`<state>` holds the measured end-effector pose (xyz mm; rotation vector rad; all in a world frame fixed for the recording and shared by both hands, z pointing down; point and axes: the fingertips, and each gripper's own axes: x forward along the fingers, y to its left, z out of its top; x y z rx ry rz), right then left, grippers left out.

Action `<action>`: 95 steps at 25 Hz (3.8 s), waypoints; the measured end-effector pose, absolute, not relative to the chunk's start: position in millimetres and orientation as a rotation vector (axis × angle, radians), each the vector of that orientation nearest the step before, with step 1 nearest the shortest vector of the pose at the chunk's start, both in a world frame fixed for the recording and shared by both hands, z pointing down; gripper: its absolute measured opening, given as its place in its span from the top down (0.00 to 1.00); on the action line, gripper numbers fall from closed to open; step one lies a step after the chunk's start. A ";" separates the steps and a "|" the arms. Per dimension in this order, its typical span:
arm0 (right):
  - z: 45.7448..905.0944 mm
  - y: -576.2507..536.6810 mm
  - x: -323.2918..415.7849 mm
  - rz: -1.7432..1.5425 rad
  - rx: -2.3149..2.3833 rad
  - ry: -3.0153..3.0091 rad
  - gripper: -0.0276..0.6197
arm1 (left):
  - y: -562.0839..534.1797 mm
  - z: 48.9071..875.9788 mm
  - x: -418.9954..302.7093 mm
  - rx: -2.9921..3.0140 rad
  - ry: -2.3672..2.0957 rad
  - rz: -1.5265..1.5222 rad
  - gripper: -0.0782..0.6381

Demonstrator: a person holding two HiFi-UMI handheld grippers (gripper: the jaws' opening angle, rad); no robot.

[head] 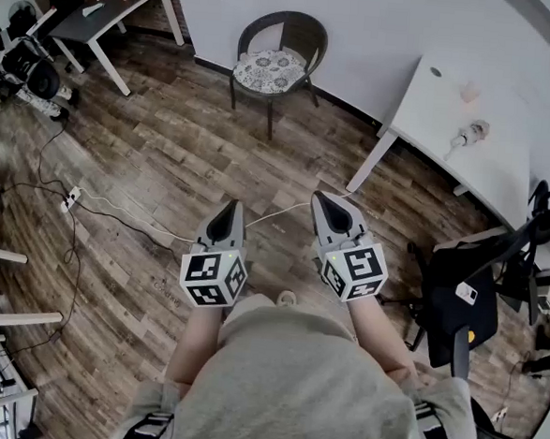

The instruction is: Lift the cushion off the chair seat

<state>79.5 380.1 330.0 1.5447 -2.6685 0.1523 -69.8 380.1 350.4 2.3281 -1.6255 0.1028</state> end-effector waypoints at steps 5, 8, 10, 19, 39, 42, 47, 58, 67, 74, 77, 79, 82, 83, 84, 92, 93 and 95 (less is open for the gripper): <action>330.5 418.6 73.2 0.139 1.517 -2.660 0.97 | 413.4 351.1 -71.5 2.330 -1.593 0.088 0.87; 330.6 431.3 67.6 0.138 1.496 -2.665 0.97 | 423.6 348.4 -72.5 2.334 -1.580 0.076 0.88; 331.4 436.2 64.0 0.130 1.484 -2.663 0.97 | 427.8 348.0 -74.4 2.340 -1.587 0.089 0.88; 339.1 435.5 63.8 0.152 1.454 -2.666 0.96 | 426.9 349.7 -78.6 2.328 -1.607 0.116 0.87; 355.3 406.3 97.7 0.180 1.418 -2.685 0.96 | 396.3 359.8 -42.9 2.302 -1.605 0.079 0.77; 356.9 398.6 99.2 0.189 1.423 -2.681 0.96 | 388.2 361.6 -41.2 2.302 -1.590 0.080 0.74; 360.8 377.1 101.5 0.202 1.428 -2.666 0.96 | 364.6 360.3 -39.6 2.314 -1.575 0.063 0.69; 366.0 282.3 99.7 0.198 1.457 -2.632 0.96 | 269.2 368.1 -43.5 2.328 -1.547 0.070 0.66; 363.3 180.5 75.4 0.198 1.468 -2.612 0.96 | 168.2 370.3 -64.9 2.336 -1.520 0.090 0.66; 356.8 103.4 49.7 0.196 1.467 -2.605 0.96 | 93.4 367.7 -86.6 2.348 -1.503 0.102 0.66; 355.1 68.6 37.2 0.199 1.461 -2.605 0.96 | 59.9 367.7 -97.4 2.344 -1.496 0.108 0.66; 355.6 46.8 29.0 0.203 1.458 -2.606 0.96 | 39.3 369.3 -104.8 2.341 -1.494 0.113 0.66; 357.6 18.8 19.3 0.206 1.458 -2.608 0.96 | 12.5 372.5 -113.4 2.341 -1.490 0.120 0.66; 358.6 10.3 16.3 0.207 1.458 -2.609 0.96 | 3.9 374.0 -116.0 2.341 -1.490 0.123 0.66; 359.6 2.0 13.4 0.206 1.458 -2.610 0.96 | -4.6 375.5 -118.9 2.340 -1.490 0.126 0.66; 364.6 -54.0 1.7 0.204 1.492 -2.594 0.96 | -62.6 386.6 -135.2 2.336 -1.479 0.155 0.66; 364.8 -59.0 0.9 0.200 1.497 -2.591 0.96 | -68.3 388.2 -136.6 2.335 -1.477 0.158 0.66; 365.1 -66.9 -0.2 0.188 1.503 -2.583 0.96 | -78.9 391.1 -138.6 2.333 -1.474 0.163 0.66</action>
